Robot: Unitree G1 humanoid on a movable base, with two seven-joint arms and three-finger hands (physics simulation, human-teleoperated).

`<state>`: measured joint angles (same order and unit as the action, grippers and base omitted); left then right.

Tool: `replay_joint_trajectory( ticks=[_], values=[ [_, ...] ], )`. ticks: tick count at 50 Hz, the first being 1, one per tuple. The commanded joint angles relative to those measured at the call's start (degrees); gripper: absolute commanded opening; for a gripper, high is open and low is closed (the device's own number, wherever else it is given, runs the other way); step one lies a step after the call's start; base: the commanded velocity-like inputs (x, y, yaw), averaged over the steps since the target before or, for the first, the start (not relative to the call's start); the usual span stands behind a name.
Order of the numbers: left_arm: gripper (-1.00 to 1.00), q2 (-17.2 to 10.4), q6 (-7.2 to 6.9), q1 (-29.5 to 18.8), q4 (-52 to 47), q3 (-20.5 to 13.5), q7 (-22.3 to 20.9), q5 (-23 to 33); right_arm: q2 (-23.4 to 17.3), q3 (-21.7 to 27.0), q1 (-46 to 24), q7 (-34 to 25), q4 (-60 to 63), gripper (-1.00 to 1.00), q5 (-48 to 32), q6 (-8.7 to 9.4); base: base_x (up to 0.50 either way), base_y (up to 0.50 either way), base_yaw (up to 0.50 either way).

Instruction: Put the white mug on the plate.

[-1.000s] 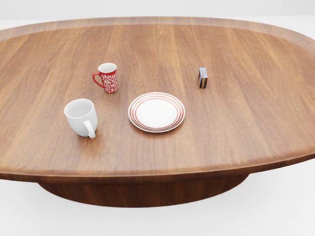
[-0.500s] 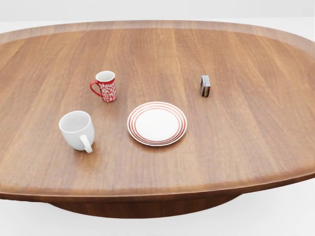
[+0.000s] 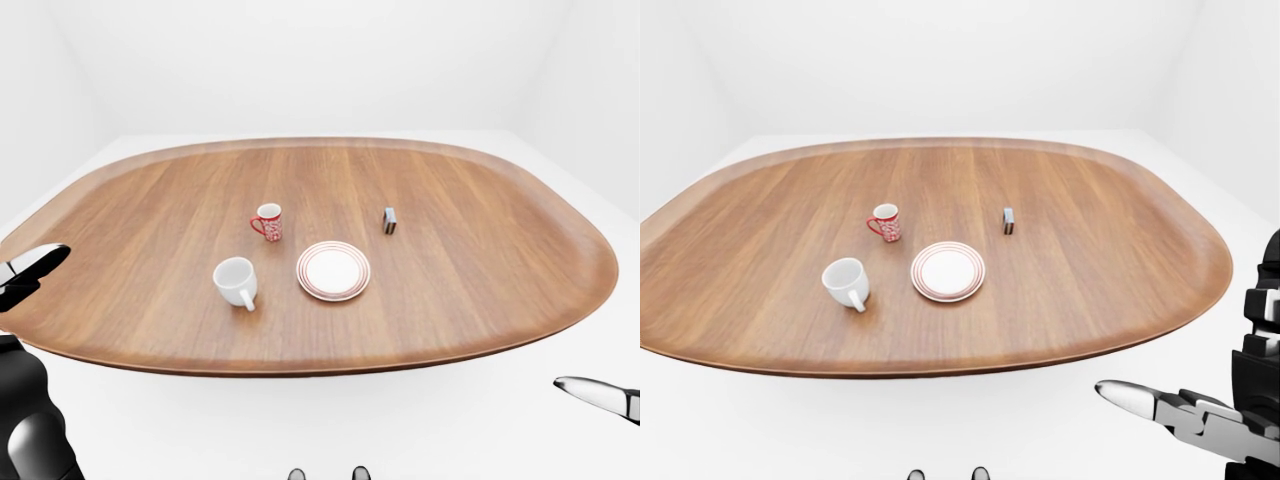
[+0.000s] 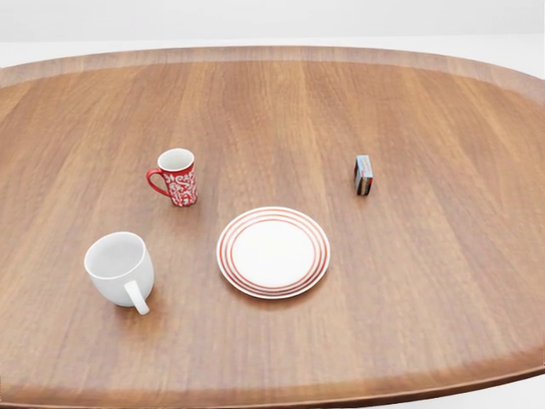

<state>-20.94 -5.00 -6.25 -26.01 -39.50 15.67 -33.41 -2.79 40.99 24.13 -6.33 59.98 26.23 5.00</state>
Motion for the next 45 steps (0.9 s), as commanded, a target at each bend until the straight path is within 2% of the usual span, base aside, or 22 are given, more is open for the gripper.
replay_joint_trajectory(
  ticks=[1, 38, 45],
  values=[
    [1.00, 0.24, 0.00, -0.04, -0.03, 0.20, -0.13, 0.42, 0.15, 0.78, -0.09, -0.74, 0.01, 1.00, 0.05, 0.00, 0.31, 0.00, 0.00],
    [1.00, 0.26, 0.00, -0.23, 0.44, 0.68, -0.23, 0.82, 0.49, -0.18, -0.16, -1.11, 0.01, 1.00, -0.99, 0.00, 0.31, 0.00, 0.00],
    [1.00, 0.33, 0.00, -0.08, 0.15, 0.58, -0.20, 0.72, 1.28, 1.14, 0.52, -1.38, 0.01, 1.00, -0.19, 0.00, 0.21, 0.00, 0.00]
  ],
)
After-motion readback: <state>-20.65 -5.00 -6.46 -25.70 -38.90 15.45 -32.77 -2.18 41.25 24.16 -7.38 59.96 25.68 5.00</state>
